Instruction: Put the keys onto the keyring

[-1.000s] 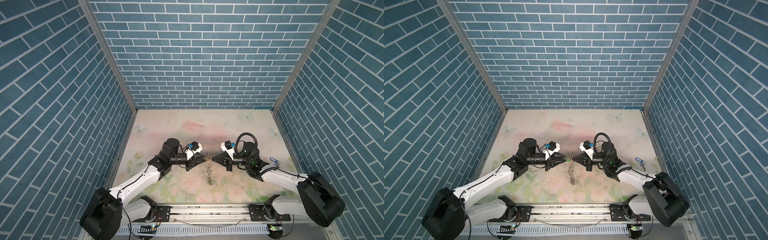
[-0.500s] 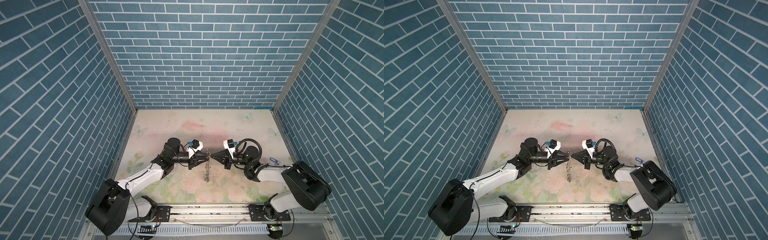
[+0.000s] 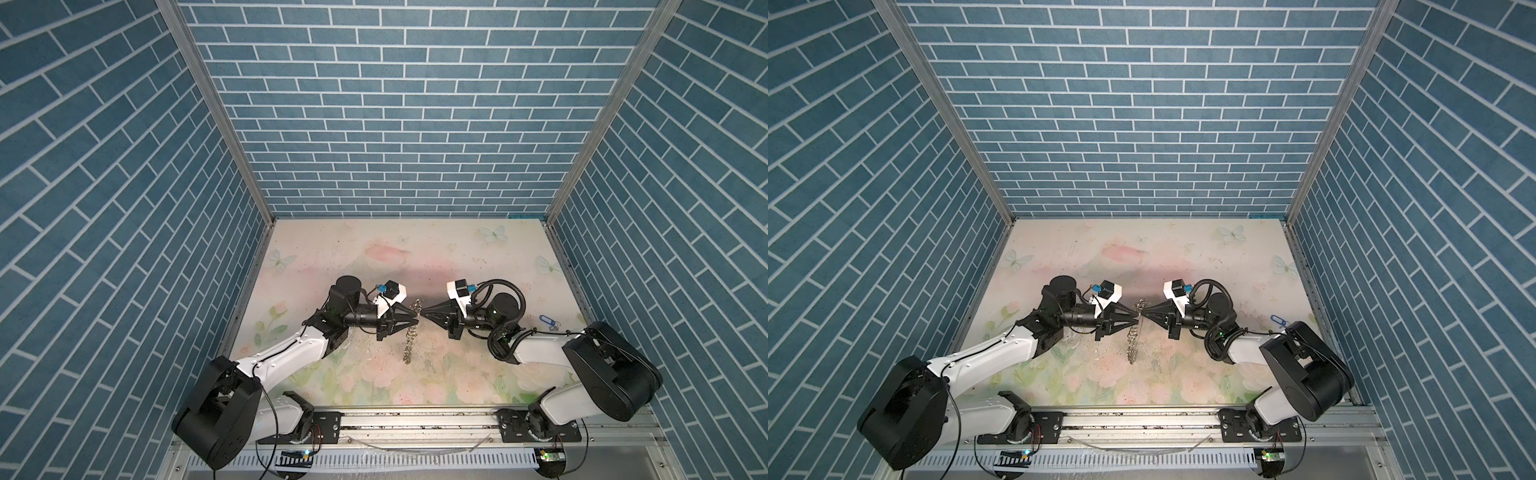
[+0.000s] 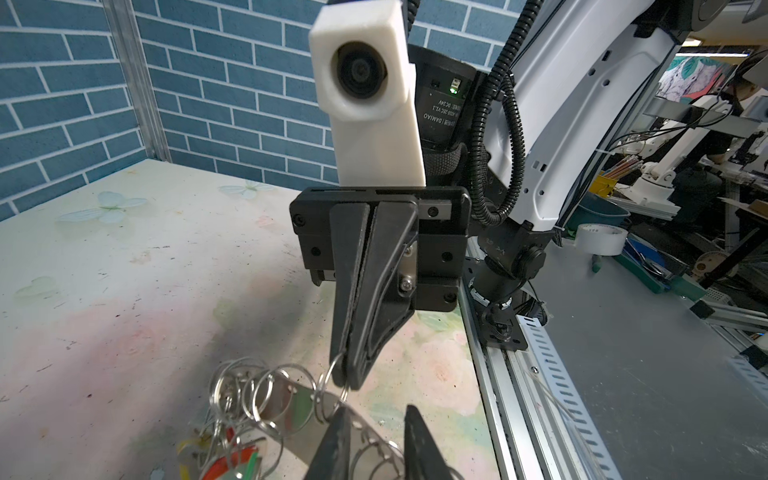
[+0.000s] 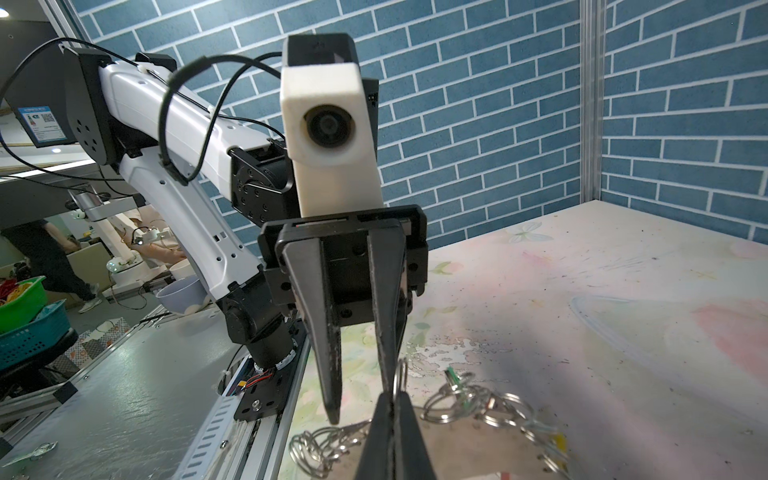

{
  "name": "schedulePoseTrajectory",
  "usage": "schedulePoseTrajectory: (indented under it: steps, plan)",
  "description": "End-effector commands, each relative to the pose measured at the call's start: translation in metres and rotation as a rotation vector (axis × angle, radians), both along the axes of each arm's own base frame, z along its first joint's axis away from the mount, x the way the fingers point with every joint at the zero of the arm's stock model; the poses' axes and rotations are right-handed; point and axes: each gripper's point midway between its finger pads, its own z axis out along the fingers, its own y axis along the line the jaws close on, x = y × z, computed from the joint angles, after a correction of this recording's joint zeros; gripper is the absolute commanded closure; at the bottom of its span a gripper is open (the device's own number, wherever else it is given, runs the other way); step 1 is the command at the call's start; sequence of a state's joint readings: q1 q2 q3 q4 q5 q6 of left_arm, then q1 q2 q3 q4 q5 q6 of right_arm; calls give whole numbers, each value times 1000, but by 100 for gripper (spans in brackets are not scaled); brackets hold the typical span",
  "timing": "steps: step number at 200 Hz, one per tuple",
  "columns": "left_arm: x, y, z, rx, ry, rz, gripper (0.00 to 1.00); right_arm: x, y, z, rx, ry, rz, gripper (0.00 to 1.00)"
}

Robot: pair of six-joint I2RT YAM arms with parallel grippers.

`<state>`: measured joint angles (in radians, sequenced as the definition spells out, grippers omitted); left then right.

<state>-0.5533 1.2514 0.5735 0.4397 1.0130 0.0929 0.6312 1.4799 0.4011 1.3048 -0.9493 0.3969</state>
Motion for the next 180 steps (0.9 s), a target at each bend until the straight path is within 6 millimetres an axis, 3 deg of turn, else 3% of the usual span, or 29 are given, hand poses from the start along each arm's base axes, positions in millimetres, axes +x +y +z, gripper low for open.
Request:
schedulePoseTrajectory:
  steps: [1, 143, 180]
  plan:
    - [5, 0, 4, -6, -17, 21, 78, -22, 1, 16, 49, -55, 95, 100]
    - [10, 13, 4, 19, -31, 65, 75, -26, -1, 20, 23, -99, 65, 100]
    - [-1, 11, 14, -33, -24, 0, 76, -24, 0, 20, 34, -94, 63, 100]
